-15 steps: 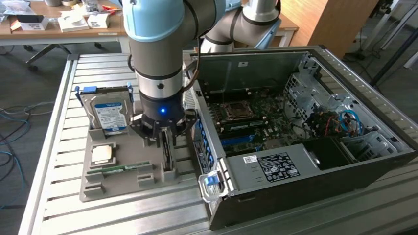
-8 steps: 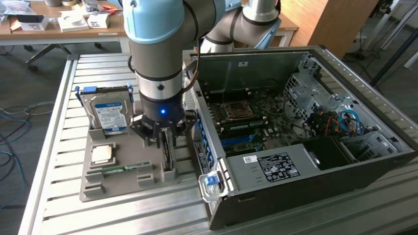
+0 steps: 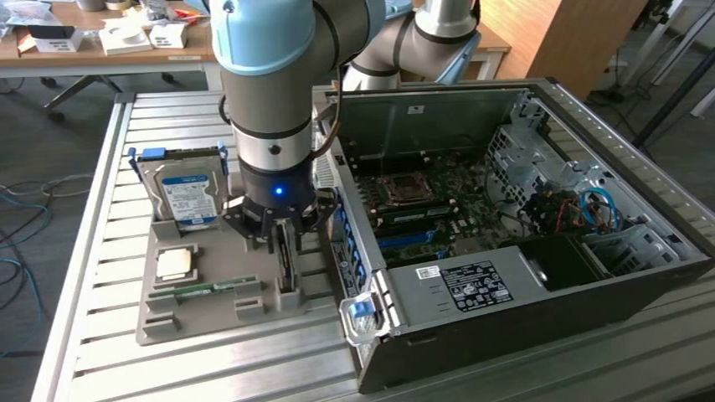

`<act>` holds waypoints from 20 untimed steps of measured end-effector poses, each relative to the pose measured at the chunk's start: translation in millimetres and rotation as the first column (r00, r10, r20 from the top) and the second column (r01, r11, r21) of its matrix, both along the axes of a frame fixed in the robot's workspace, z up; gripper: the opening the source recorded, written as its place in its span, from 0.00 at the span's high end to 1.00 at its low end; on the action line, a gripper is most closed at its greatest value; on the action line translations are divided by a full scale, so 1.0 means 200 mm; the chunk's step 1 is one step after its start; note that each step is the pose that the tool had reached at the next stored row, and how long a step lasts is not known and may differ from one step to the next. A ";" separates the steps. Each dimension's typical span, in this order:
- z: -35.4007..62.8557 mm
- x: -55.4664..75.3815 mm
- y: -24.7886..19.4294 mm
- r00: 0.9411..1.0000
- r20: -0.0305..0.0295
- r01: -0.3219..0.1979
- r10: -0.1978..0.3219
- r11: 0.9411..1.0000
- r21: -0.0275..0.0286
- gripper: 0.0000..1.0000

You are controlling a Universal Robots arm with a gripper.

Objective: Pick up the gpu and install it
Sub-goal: 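Pick up the gpu and move the gpu toward the slot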

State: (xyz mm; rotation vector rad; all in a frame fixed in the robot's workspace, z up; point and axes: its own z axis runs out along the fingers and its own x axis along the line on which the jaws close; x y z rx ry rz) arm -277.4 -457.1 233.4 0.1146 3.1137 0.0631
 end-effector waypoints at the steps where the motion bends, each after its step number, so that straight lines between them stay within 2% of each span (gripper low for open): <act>1: 0.000 0.00 0.000 1.000 0.000 0.000 0.000 1.000 0.000 0.57; 6: 0.000 0.00 0.000 1.000 0.000 0.000 0.000 1.000 0.000 0.58; 7: 0.000 0.00 0.000 1.000 0.000 0.000 0.000 1.000 0.000 0.65; 20: -0.009 0.00 0.000 1.000 0.000 0.000 0.000 1.000 0.000 0.65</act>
